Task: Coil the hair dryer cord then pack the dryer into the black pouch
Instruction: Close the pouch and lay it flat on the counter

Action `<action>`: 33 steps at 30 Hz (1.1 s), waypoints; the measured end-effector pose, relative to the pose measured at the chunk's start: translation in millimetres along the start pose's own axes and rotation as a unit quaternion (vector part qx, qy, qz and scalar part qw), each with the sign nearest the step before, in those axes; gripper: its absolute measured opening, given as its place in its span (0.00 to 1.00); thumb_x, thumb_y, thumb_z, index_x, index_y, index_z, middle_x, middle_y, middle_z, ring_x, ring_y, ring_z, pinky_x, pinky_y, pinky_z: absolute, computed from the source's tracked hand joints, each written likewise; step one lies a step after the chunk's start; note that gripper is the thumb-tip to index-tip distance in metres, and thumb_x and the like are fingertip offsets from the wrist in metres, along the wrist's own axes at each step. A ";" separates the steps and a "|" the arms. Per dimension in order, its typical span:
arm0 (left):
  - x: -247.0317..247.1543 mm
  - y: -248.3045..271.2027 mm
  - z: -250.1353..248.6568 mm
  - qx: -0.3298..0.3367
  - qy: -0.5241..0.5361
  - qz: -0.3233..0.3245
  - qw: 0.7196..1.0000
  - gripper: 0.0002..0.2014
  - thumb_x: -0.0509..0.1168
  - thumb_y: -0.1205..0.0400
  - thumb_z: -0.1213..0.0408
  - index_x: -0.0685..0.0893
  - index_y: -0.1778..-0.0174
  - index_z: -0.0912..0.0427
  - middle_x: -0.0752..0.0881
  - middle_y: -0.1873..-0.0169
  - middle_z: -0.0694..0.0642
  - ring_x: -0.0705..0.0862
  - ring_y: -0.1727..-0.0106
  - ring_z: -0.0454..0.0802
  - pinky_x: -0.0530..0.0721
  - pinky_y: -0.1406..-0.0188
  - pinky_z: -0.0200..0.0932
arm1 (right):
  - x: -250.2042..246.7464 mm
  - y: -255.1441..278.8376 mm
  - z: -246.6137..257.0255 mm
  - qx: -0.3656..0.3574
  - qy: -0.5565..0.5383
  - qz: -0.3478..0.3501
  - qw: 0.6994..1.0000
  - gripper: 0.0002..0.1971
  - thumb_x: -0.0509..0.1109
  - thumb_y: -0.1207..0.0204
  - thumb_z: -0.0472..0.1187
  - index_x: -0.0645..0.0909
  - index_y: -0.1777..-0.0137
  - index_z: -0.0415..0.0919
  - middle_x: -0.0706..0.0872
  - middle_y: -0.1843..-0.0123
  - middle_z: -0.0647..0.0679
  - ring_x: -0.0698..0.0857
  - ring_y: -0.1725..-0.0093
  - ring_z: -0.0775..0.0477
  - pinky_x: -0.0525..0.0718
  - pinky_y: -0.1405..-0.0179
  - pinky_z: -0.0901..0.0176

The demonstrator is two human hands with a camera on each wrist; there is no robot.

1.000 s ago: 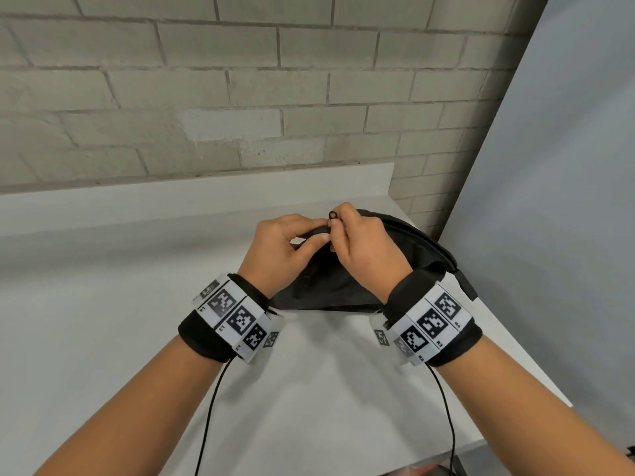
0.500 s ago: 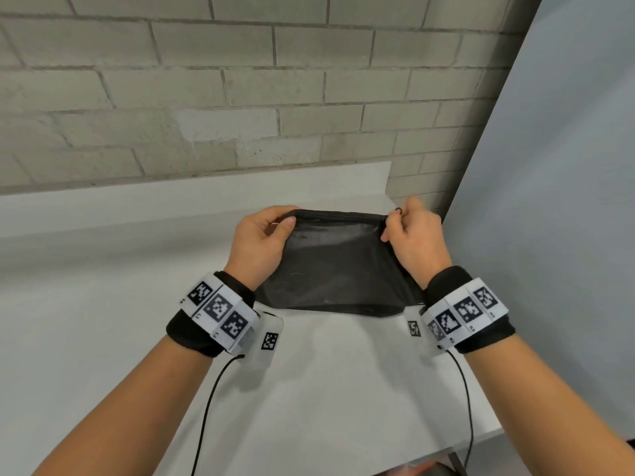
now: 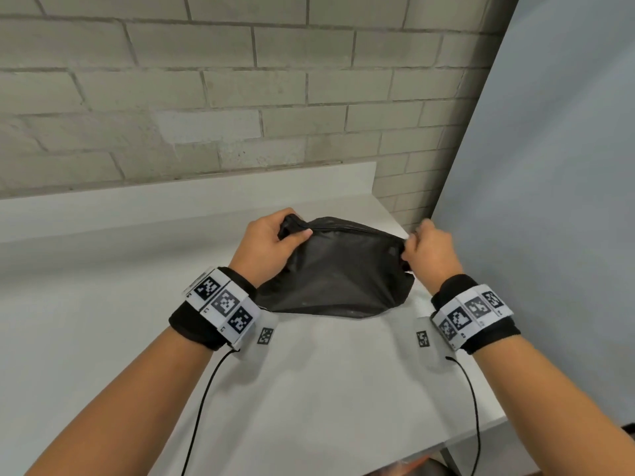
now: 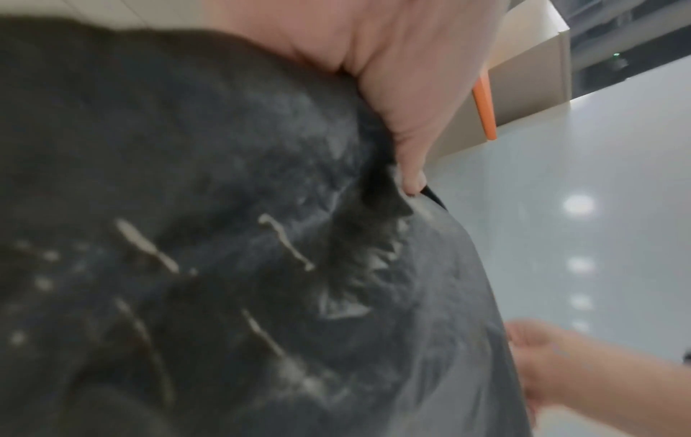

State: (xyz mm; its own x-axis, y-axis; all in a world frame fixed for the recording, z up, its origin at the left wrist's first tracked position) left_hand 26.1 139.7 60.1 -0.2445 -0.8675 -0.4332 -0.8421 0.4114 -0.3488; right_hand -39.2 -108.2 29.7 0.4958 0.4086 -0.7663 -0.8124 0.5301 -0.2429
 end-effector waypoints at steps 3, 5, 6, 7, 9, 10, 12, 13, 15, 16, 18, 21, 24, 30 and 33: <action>-0.9 -2.5 2.5 -0.016 0.007 0.004 1.000 0.10 0.66 0.23 0.64 0.78 0.68 0.47 0.83 0.69 0.47 0.81 0.63 0.45 0.77 0.58 0.36 | -3.2 -7.3 -30.6 0.065 0.122 0.020 0.990 0.10 0.55 0.20 0.33 0.72 0.47 0.26 0.82 0.49 0.24 0.82 0.50 0.26 0.77 0.58 0.46; 2.4 -3.3 1.9 -0.019 -0.001 -0.004 1.000 0.10 0.65 0.22 0.65 0.77 0.67 0.47 0.82 0.69 0.46 0.80 0.64 0.42 0.75 0.60 0.37 | -1.8 -9.7 -32.6 0.056 0.142 0.029 0.988 0.09 0.54 0.20 0.32 0.71 0.46 0.25 0.83 0.49 0.24 0.83 0.50 0.26 0.77 0.58 0.46; 4.1 -3.4 1.3 -0.017 -0.005 -0.014 1.000 0.09 0.64 0.21 0.65 0.77 0.66 0.48 0.81 0.69 0.45 0.79 0.64 0.42 0.73 0.60 0.37 | -1.5 -11.9 -30.8 0.053 0.139 0.031 0.988 0.09 0.54 0.20 0.31 0.71 0.46 0.26 0.83 0.49 0.25 0.82 0.50 0.26 0.78 0.57 0.45; 4.6 -3.2 0.2 -0.020 -0.011 -0.022 0.999 0.06 0.63 0.21 0.66 0.78 0.63 0.51 0.81 0.67 0.46 0.79 0.62 0.44 0.72 0.59 0.36 | -1.5 -14.2 -28.4 0.048 0.120 0.035 0.991 0.09 0.55 0.21 0.31 0.71 0.45 0.27 0.82 0.48 0.26 0.82 0.49 0.27 0.78 0.56 0.46; 1.8 -3.0 1.3 -0.034 -0.026 -0.029 0.999 0.04 0.62 0.20 0.65 0.77 0.51 0.58 0.82 0.59 0.51 0.79 0.56 0.48 0.71 0.54 0.36 | -0.4 -16.8 -24.9 0.038 0.066 0.080 0.994 0.15 0.59 0.24 0.31 0.70 0.38 0.35 0.77 0.39 0.29 0.78 0.41 0.27 0.77 0.48 0.48; -0.6 -2.5 3.2 -0.043 -0.029 -0.028 0.998 0.08 0.61 0.20 0.66 0.76 0.45 0.60 0.82 0.56 0.52 0.79 0.53 0.49 0.71 0.53 0.37 | 0.7 -15.8 -22.6 0.035 0.060 0.124 0.990 0.22 0.61 0.26 0.33 0.68 0.32 0.43 0.70 0.32 0.32 0.72 0.35 0.27 0.75 0.39 0.45; -6.6 0.0 5.8 -0.046 -0.017 -0.024 0.998 0.14 0.61 0.20 0.68 0.72 0.39 0.56 0.81 0.53 0.51 0.79 0.52 0.47 0.74 0.55 0.35 | 5.7 -14.3 -19.9 0.018 0.107 0.211 0.971 0.31 0.65 0.26 0.37 0.61 0.26 0.56 0.57 0.24 0.38 0.61 0.27 0.27 0.67 0.27 0.40; -8.9 2.1 7.2 -0.034 -0.003 -0.021 0.999 0.16 0.62 0.21 0.70 0.71 0.40 0.51 0.80 0.55 0.49 0.80 0.54 0.44 0.76 0.57 0.30 | 9.4 -14.5 -19.3 0.005 0.135 0.230 0.964 0.28 0.65 0.25 0.39 0.63 0.26 0.55 0.59 0.24 0.39 0.62 0.26 0.28 0.67 0.27 0.40; -12.9 6.4 12.1 0.002 0.050 -0.017 0.999 0.22 0.65 0.23 0.72 0.71 0.45 0.40 0.78 0.55 0.45 0.81 0.60 0.37 0.80 0.58 0.26 | 13.8 -15.8 -18.4 -0.004 0.124 0.235 0.964 0.16 0.64 0.22 0.41 0.75 0.35 0.43 0.74 0.36 0.37 0.73 0.33 0.32 0.75 0.36 0.47; -14.9 8.5 15.1 0.011 0.088 -0.025 0.996 0.24 0.67 0.25 0.73 0.73 0.49 0.35 0.76 0.53 0.47 0.82 0.61 0.38 0.82 0.56 0.29 | 14.2 -16.2 -17.5 0.000 0.086 0.228 0.970 0.10 0.62 0.21 0.39 0.78 0.42 0.38 0.78 0.46 0.38 0.78 0.40 0.34 0.76 0.44 0.52; -19.4 10.6 23.6 0.008 0.148 -0.061 0.987 0.22 0.67 0.29 0.72 0.80 0.59 0.32 0.75 0.49 0.54 0.82 0.51 0.49 0.83 0.47 0.43 | 13.4 -15.9 -17.7 0.004 0.036 0.212 0.977 0.06 0.60 0.20 0.37 0.78 0.54 0.37 0.79 0.55 0.39 0.80 0.51 0.36 0.74 0.53 0.56; -24.5 7.9 34.3 -0.019 0.126 -0.082 0.988 0.28 0.65 0.29 0.82 0.86 0.75 0.37 0.76 0.50 0.50 0.76 0.36 0.57 0.75 0.35 0.52 | 12.7 -16.6 -20.6 0.009 0.030 0.205 0.978 0.06 0.59 0.19 0.37 0.74 0.57 0.38 0.78 0.57 0.39 0.76 0.57 0.41 0.71 0.56 0.57; -20.0 7.8 35.5 -0.025 0.065 0.010 0.998 0.31 0.61 0.27 0.84 0.88 0.76 0.37 0.82 0.49 0.53 0.80 0.38 0.52 0.74 0.32 0.49 | 14.9 -14.6 -21.0 0.005 0.029 0.223 0.974 0.06 0.58 0.18 0.37 0.74 0.55 0.37 0.78 0.55 0.40 0.75 0.55 0.43 0.69 0.54 0.58; -14.8 10.1 32.0 -0.001 -0.047 0.001 0.999 0.26 0.70 0.27 0.72 0.83 0.61 0.26 0.82 0.47 0.53 0.80 0.45 0.45 0.75 0.42 0.26 | 11.1 -10.3 -24.2 -0.008 0.081 0.150 0.985 0.07 0.57 0.19 0.41 0.75 0.54 0.41 0.82 0.55 0.38 0.80 0.49 0.37 0.75 0.46 0.49; -24.3 7.5 27.8 0.019 -0.077 -0.040 0.996 0.20 0.66 0.25 0.77 0.84 0.50 0.44 0.80 0.46 0.51 0.79 0.43 0.46 0.73 0.38 0.32 | -8.9 -7.2 -15.2 -0.057 0.256 0.014 0.965 0.12 0.57 0.19 0.49 0.80 0.48 0.44 0.87 0.55 0.39 0.77 0.44 0.36 0.69 0.42 0.44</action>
State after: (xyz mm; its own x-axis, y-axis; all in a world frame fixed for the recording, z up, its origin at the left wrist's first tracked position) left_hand 39.1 171.7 44.9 -0.0986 -0.8463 -0.5235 -0.8366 0.3554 -0.4169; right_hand -42.4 -126.9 29.3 0.2801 -0.0143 -0.9599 -0.8667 0.4262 -0.2592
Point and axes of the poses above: each hand's wrist, its own y-axis away from the middle knuckle, its own x-axis out of the palm, z = x × y, the point moved 1 cm from there along -y, towards the middle knuckle
